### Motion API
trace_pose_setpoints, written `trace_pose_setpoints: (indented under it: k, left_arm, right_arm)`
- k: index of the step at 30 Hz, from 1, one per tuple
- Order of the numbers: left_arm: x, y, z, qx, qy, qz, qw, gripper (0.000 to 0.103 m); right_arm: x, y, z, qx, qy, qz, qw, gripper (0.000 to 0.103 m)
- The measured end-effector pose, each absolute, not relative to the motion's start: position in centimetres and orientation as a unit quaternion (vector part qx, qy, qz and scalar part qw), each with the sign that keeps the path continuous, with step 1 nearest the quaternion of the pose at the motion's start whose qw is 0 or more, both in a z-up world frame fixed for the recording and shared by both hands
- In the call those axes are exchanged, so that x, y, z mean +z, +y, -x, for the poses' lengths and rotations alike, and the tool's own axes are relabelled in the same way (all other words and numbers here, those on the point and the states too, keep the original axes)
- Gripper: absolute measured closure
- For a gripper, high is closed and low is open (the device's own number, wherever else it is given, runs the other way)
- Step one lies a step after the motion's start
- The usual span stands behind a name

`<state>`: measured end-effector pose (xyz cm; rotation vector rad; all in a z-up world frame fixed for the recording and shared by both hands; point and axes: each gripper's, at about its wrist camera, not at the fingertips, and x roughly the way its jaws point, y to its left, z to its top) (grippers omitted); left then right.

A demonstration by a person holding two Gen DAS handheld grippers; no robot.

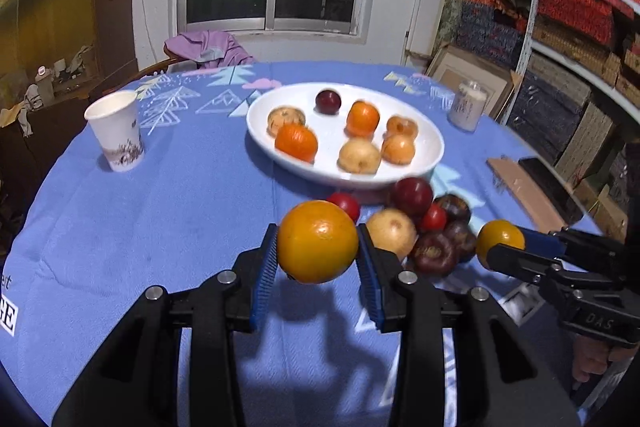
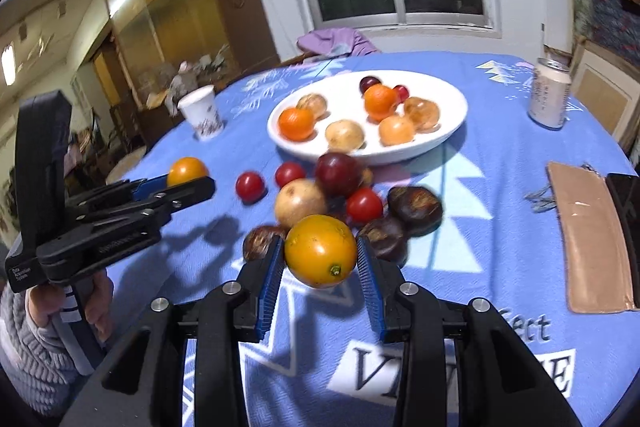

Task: Organize fruits
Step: 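Carry both fruits over the white plate and open both tools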

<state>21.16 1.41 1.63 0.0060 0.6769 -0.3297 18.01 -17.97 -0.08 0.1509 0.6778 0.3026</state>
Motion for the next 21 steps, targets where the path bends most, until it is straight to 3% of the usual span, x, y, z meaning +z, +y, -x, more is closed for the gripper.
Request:
trace_pose_setpoints:
  k: [6, 11, 21]
  left_arm:
    - [8.6, 0.1, -25.4, -0.164, 0.285, 0.005, 0.945, 0.066]
    - [10.3, -1.5, -30.2, -0.155, 0.274, 0.026, 0.949, 0.066]
    - [2.6, -5.3, -38.3, -0.164, 0.367, 0.024, 0.915, 0.066]
  right_arm:
    - [6.8, -21.3, -20.9, 0.111, 0.276, -0.09, 0.95, 0.065]
    - [11.2, -23.2, -25.8, 0.096, 0.235, -0.129, 0.959, 0.065]
    - [4.4, -23.4, -39.3, 0.061, 0.333, -0.162, 0.927, 0.065]
